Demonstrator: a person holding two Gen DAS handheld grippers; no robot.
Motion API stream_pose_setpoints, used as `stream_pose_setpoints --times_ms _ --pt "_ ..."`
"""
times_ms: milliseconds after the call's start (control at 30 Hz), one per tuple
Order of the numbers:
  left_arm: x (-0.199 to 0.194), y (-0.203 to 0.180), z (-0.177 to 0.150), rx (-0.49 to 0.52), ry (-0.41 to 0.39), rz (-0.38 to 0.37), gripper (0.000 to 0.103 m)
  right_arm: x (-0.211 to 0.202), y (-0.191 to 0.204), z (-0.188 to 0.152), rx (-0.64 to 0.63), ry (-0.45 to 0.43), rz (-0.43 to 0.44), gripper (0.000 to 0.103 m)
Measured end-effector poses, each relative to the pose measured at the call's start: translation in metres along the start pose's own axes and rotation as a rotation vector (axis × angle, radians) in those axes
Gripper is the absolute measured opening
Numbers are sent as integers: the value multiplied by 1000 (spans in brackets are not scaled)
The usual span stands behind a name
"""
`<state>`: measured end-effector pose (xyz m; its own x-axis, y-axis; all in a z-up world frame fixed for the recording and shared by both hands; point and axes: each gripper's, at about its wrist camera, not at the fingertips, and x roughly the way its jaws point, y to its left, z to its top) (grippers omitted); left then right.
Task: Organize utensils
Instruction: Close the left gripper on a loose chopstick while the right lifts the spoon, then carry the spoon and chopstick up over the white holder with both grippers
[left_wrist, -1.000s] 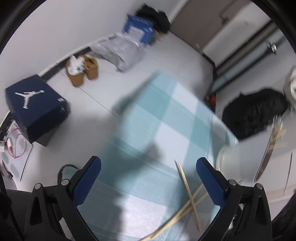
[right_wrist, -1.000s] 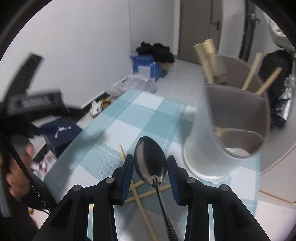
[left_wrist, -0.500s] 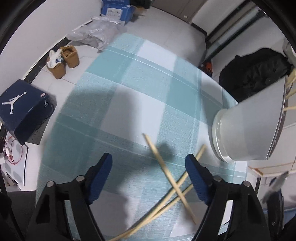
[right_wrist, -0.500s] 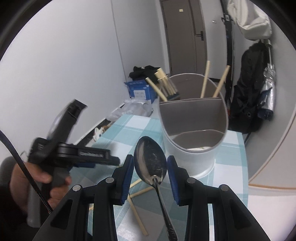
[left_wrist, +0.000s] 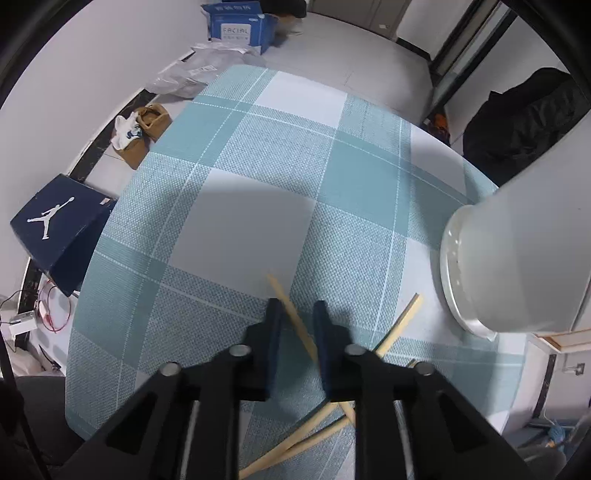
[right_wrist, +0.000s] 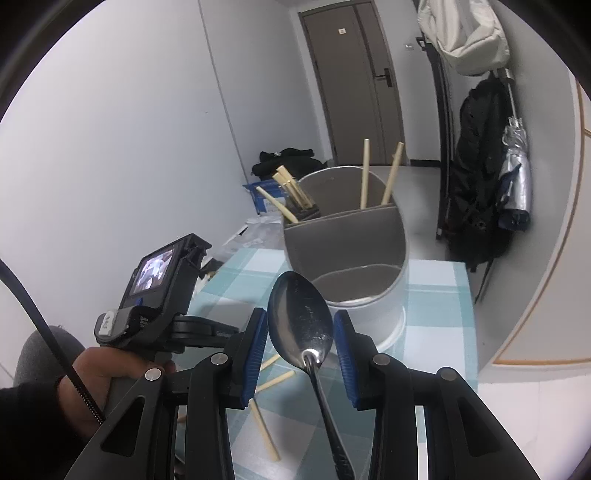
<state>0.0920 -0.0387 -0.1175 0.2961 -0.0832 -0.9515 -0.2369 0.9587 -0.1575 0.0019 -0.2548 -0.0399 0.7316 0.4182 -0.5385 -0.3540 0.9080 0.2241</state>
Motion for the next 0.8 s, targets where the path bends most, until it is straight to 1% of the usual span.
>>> stream_pose_setpoints --times_ms 133,267,333,400,500,533,600,667,700,767,800 --pt "1 -3 2 -27 -9 -10 3 -5 0 -3 9 -1 -5 35" --pt "2 -5 4 -54 -22 -33 2 -7 -1 -1 19 -9 1 35" --pt "-2 -6 5 -50 -47 -42 2 -9 -2 0 26 -15 4 35" --pt "-10 -7 4 -46 -83 -67 2 -12 -3 0 39 -26 12 35" --pt "-31 -6 -1 -50 -160 -109 2 -13 -7 2 66 -36 26 35" --pt "-40 -4 -3 -54 -196 -136 2 -15 -9 2 81 -41 34 35" --pt "-57 -3 -6 -50 -259 -154 2 -17 -10 3 102 -50 41 35" --pt "-77 -3 -10 -44 -320 -194 2 -21 -11 3 117 -63 47 35" --pt "-91 -4 -14 -33 -368 -211 2 -22 -12 4 121 -68 49 35" --pt "-109 -9 -20 -7 -426 -221 2 -27 -11 5 132 -84 59 35" --pt "-117 -9 -22 5 -459 -242 2 -28 -11 5 134 -88 62 35"
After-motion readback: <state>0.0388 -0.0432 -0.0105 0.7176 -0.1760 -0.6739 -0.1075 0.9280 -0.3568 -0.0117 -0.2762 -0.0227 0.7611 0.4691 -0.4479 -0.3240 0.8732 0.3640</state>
